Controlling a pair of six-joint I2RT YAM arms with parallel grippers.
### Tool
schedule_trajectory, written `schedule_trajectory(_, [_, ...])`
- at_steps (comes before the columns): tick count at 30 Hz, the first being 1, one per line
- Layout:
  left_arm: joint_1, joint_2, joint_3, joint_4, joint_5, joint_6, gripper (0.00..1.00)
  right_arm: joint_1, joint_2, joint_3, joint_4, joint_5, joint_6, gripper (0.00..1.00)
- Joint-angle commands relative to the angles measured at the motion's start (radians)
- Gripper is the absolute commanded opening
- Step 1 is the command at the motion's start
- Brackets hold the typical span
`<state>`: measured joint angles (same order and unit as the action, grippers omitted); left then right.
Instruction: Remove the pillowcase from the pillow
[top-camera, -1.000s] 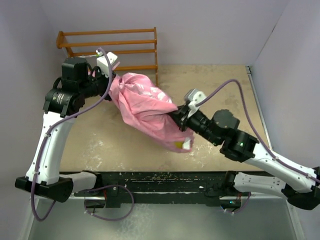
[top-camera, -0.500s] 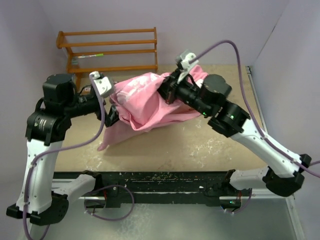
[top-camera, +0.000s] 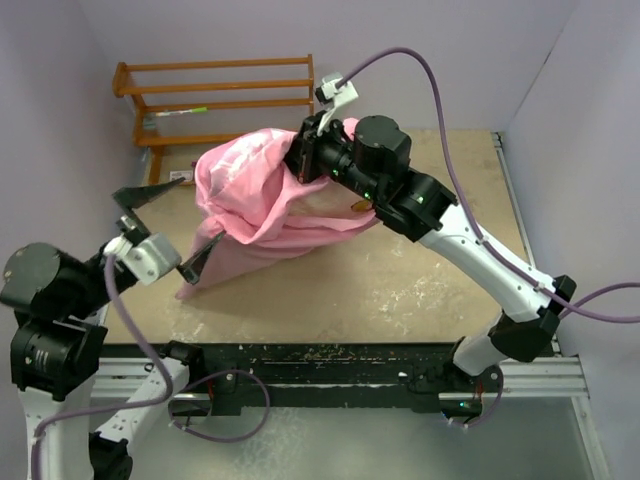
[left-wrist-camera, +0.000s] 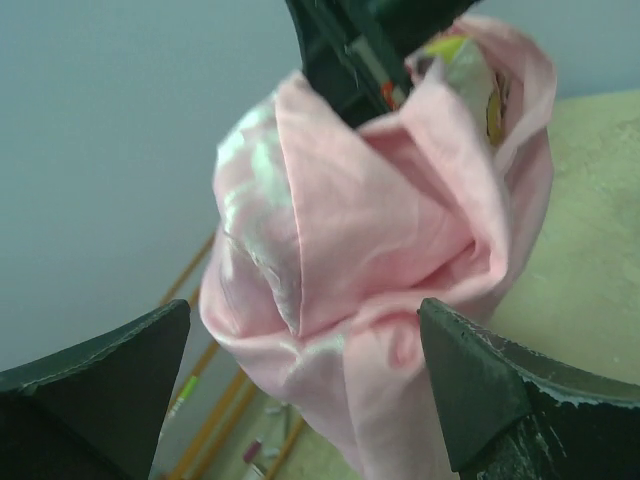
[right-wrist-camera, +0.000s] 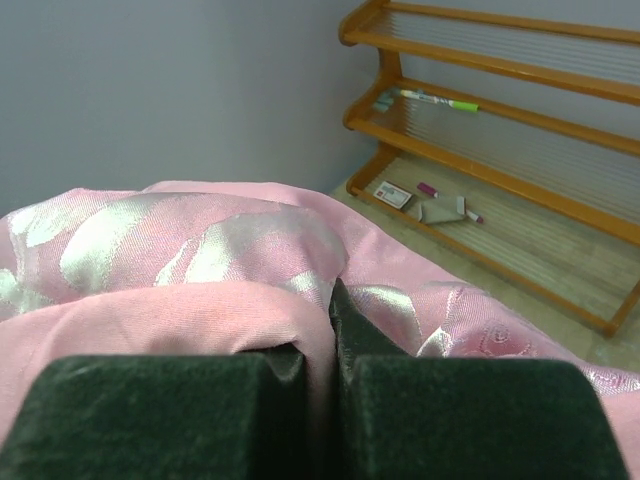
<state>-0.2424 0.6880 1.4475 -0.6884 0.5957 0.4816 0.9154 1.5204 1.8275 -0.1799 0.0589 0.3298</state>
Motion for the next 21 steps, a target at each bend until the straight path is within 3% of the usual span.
schedule_trajectory(1, [0.002, -0.026, 0.033, 0.174, 0.056, -0.034, 0.99, -0.005, 0.025, 0.065, 0.059, 0.045, 0.073, 0.0])
schedule_trajectory(9, [0.012, 0.072, 0.065, 0.047, 0.205, 0.011, 0.99, -0.003, 0.119, 0.215, 0.054, 0.1, 0.124, 0.0])
schedule_trajectory(15, [0.013, 0.145, 0.035, 0.072, 0.072, 0.121, 1.0, -0.003, 0.13, 0.2, 0.064, 0.017, 0.151, 0.0])
schedule_trajectory(21, [0.012, 0.16, -0.011, 0.213, -0.035, 0.163, 0.99, -0.003, 0.119, 0.156, 0.034, -0.099, 0.127, 0.0])
